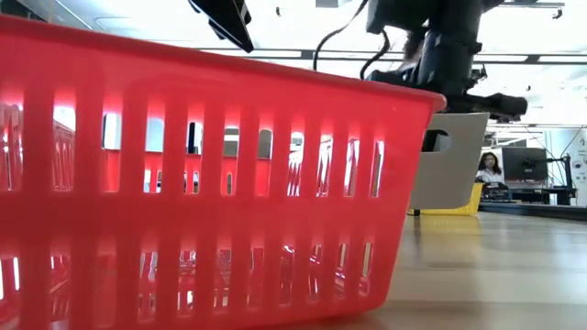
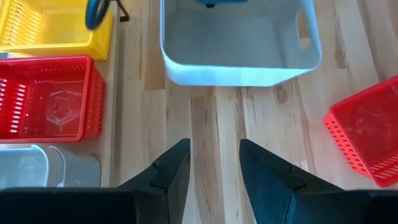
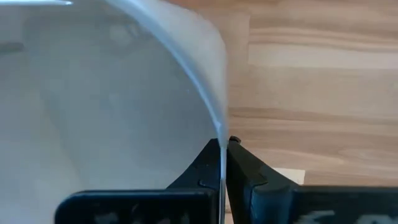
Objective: Stack baskets on shelf by color
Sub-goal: Stack the white bin on top of the white bin
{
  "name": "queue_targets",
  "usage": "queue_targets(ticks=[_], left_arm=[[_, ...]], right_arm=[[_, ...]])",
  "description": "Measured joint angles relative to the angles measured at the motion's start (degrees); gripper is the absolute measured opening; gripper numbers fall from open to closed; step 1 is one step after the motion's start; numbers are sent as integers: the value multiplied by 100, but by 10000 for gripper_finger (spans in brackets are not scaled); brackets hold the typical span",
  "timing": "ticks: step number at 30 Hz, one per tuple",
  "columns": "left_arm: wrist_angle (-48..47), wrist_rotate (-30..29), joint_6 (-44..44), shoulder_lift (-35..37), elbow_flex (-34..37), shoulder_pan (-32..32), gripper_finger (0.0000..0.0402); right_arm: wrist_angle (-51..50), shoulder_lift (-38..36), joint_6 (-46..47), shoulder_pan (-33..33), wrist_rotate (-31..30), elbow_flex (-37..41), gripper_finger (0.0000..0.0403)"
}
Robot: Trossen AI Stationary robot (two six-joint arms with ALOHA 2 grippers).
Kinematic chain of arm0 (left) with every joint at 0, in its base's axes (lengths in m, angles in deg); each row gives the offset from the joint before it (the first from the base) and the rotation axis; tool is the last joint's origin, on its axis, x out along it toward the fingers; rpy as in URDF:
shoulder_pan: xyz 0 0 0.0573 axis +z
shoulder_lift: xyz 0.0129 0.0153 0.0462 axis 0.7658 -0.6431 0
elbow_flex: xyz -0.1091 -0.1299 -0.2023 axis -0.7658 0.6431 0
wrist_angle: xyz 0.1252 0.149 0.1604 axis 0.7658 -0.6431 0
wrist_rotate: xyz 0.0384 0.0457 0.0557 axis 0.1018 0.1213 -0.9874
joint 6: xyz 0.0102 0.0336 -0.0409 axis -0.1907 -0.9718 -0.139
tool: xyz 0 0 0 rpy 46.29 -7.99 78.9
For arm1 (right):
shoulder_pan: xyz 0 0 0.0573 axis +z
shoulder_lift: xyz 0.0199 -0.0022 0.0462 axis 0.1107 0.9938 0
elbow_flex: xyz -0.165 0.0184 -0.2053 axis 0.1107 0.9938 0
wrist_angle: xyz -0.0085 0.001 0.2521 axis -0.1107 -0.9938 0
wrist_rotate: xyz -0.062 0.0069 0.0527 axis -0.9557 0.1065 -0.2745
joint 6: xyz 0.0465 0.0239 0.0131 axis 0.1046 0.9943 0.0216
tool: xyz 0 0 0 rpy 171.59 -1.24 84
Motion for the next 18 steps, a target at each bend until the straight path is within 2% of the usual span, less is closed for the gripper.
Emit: queue_targets(ticks=[8,18], left_arm=[[0,0,-2,0,0,2,129],[0,0,-2,0,-2,2,129]], right_arm=[[271,494,-81,-153,463,0,0],[372,722,-55,-212,422,0,0]])
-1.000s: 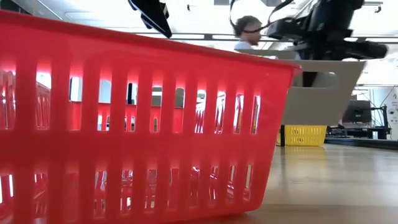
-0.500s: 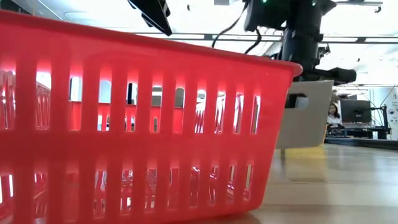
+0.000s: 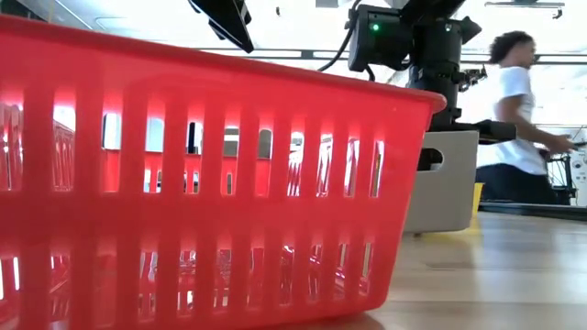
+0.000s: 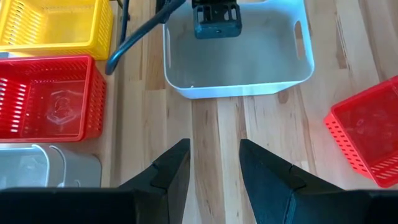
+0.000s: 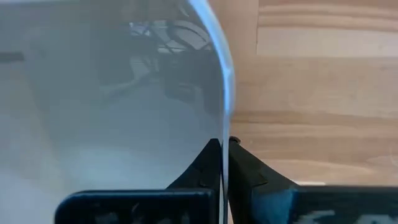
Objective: Stack baskets on shelf by color
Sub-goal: Stack the white bin on top of the white bin
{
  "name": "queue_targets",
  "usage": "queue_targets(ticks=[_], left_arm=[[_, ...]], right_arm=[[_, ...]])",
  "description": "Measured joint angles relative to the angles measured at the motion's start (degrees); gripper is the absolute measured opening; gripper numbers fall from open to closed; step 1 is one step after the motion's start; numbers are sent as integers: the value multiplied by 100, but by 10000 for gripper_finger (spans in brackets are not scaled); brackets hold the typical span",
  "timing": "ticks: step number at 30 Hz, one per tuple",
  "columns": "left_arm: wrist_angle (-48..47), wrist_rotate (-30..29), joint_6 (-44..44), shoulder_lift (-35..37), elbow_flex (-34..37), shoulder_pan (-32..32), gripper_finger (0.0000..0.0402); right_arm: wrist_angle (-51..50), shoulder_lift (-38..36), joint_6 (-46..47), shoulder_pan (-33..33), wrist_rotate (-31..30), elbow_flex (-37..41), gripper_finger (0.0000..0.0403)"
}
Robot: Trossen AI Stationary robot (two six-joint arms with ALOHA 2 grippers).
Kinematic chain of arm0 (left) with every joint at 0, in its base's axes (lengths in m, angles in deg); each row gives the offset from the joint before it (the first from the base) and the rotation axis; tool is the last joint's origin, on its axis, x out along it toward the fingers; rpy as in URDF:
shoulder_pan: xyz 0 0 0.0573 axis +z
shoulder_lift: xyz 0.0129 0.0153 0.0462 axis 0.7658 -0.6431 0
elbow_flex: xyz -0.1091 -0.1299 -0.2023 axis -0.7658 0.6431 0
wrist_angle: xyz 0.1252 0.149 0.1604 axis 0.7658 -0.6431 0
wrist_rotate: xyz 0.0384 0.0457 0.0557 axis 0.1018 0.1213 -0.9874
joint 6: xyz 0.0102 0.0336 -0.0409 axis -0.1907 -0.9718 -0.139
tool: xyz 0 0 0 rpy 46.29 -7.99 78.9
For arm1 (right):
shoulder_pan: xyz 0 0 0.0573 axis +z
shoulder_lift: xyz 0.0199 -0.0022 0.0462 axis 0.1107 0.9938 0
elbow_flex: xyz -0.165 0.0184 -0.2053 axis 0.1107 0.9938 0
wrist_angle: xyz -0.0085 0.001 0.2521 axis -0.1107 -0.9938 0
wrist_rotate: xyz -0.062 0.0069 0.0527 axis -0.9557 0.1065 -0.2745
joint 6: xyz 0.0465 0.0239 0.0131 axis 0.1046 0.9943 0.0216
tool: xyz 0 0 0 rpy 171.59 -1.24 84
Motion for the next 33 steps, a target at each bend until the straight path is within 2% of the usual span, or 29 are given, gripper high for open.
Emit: queue_targets(ticks=[4,11,15,24,29,33], left_arm=[[0,0,2,0,0,0,129],[-2,0,4,0,0,0,129],[1,1,12,0,0,0,129],[332,124,38,0,0,-200,129],[838,153,126,0,0,-456,129],[1377,154,406,-78,-7,-648,129]], right_arm=[[65,-25,-79,0,-27,0,12],[22,-60,-76,0,-49,0,83],[-69,-214,-76,2,-110,0,107],[-281,-961,-102,78,-595,0,96],[-326,-1557,-124,259,-1287,0,90],[-331,-2046,-478,357,-1898,0,89]])
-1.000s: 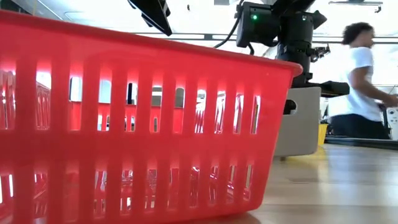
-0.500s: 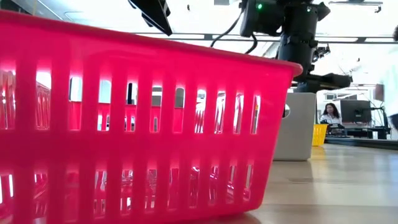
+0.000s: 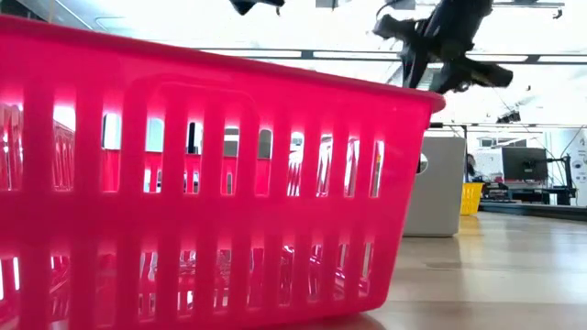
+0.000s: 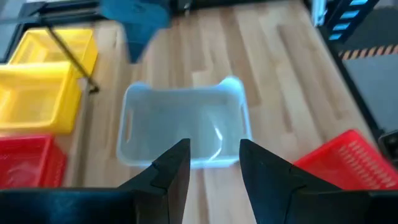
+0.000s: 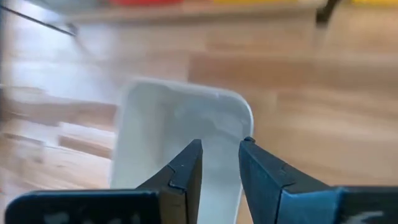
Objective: Stack baskets on shelf by color
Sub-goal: Stack the white bin on top of the white bin
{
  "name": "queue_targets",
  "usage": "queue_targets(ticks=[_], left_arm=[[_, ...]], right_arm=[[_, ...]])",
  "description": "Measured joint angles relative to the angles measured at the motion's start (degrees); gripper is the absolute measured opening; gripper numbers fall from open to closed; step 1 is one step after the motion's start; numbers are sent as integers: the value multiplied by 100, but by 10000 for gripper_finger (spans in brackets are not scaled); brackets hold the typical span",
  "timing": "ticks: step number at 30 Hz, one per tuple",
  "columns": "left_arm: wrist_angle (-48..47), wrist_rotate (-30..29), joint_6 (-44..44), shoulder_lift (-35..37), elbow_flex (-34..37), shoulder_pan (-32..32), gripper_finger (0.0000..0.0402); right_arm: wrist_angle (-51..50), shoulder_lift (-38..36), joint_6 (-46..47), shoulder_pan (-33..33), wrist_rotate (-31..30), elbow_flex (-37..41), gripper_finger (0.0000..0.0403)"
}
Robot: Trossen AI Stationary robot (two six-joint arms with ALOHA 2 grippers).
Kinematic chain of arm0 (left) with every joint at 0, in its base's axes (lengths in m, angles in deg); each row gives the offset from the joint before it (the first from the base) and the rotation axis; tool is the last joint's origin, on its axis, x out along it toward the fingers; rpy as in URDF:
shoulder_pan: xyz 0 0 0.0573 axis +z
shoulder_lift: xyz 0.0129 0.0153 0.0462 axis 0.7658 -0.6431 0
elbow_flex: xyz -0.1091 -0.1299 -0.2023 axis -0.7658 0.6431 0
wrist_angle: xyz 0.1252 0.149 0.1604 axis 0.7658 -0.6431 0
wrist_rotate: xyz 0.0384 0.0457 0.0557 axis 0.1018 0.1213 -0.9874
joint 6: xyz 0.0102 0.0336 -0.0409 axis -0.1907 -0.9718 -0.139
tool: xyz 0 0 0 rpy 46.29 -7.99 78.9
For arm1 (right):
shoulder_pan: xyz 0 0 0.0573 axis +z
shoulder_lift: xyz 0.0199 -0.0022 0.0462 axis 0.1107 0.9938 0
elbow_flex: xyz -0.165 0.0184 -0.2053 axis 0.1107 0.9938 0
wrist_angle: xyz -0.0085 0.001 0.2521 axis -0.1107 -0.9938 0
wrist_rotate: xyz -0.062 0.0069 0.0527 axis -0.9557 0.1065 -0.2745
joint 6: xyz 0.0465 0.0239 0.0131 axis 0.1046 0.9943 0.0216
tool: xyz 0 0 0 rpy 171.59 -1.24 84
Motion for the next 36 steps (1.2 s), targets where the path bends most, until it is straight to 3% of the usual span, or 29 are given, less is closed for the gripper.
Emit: queue_targets(ticks=[10,23,36], left_arm=[[944,-1,313,-745,0,-341,129],[1762,11,460,-2069,2,-553,129],[1834,110,460,-2683,6,-736,129]], right_arm=[[-8,-1036,-1394,-46,-910,2,89],[-459,-1182,-1952,-169,-846,7,89],[-650,-1179,-1935,-169,-745,7,89]])
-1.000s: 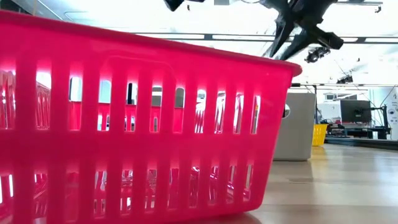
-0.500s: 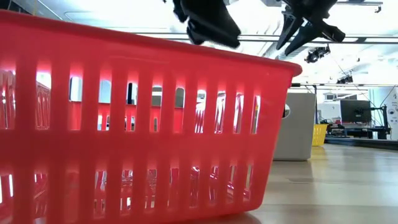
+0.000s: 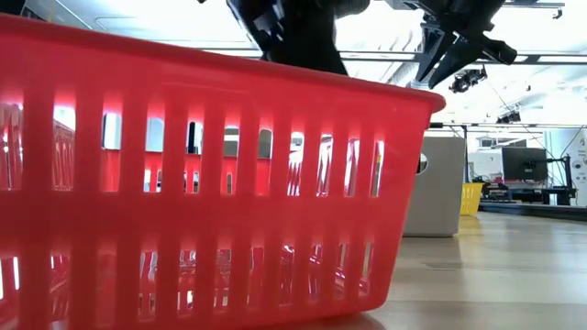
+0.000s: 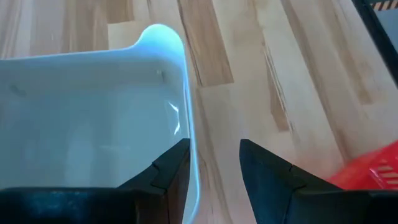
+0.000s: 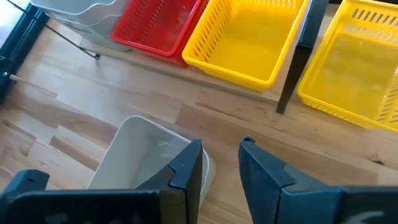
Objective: Stack baskets on shelf by color
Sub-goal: Stack the white bin on top of the white bin
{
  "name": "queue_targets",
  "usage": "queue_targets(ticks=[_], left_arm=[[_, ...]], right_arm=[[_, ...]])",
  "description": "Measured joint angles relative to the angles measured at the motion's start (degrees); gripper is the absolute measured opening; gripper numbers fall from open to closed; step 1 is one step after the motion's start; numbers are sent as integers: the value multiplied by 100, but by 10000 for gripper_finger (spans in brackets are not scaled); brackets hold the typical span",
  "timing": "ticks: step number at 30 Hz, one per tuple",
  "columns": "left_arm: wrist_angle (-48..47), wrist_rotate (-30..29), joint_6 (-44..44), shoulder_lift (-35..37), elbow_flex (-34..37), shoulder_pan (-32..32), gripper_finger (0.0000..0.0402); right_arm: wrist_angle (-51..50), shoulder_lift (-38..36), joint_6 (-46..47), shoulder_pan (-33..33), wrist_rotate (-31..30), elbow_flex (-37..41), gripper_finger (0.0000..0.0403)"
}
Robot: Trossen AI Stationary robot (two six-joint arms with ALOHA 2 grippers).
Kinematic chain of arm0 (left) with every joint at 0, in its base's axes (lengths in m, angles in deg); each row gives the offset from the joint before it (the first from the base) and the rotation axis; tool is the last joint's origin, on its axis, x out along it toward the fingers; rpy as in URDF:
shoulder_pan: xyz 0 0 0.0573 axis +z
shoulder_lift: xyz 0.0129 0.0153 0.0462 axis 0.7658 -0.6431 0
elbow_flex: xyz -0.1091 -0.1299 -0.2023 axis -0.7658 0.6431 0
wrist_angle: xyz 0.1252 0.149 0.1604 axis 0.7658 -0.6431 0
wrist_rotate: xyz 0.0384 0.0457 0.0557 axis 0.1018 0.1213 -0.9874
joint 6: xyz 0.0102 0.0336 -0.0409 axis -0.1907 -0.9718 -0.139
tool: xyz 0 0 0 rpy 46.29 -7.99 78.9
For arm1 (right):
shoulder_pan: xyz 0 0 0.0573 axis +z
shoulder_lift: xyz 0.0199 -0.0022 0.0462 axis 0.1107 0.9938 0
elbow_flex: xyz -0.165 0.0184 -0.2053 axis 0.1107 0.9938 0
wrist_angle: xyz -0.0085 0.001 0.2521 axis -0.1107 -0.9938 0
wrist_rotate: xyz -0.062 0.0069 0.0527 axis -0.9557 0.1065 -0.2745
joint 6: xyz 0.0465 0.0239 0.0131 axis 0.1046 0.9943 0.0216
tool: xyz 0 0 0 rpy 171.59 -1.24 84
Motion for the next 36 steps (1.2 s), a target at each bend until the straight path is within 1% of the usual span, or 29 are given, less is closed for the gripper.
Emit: queue_targets(ticks=[3,9,17,19,21,26,27,32,36], left_arm=[[-15,-115,-2,-89,1,0,129],[35,-113,-2,-284,1,4,129],[-2,-135,-4,-362,3,4,125],[-20,-137,-61,-362,3,8,114],[-41,-200,-141,-362,3,9,94],[-69,-260,-254,-362,3,11,21],[-69,-260,-252,-362,3,11,11],[-296,-37,-259,-304,-132,6,5],[-582,-25,-476,-91,-316,-2,3]], right_arm=[[-1,0,50,0,3,0,89],[2,0,76,3,61,0,89],[5,0,155,4,99,0,89],[5,0,155,4,101,0,89],[5,0,155,4,104,0,89],[5,0,155,4,118,0,89],[5,0,155,4,118,0,89],[5,0,155,4,116,0,89],[5,0,155,4,116,0,89]])
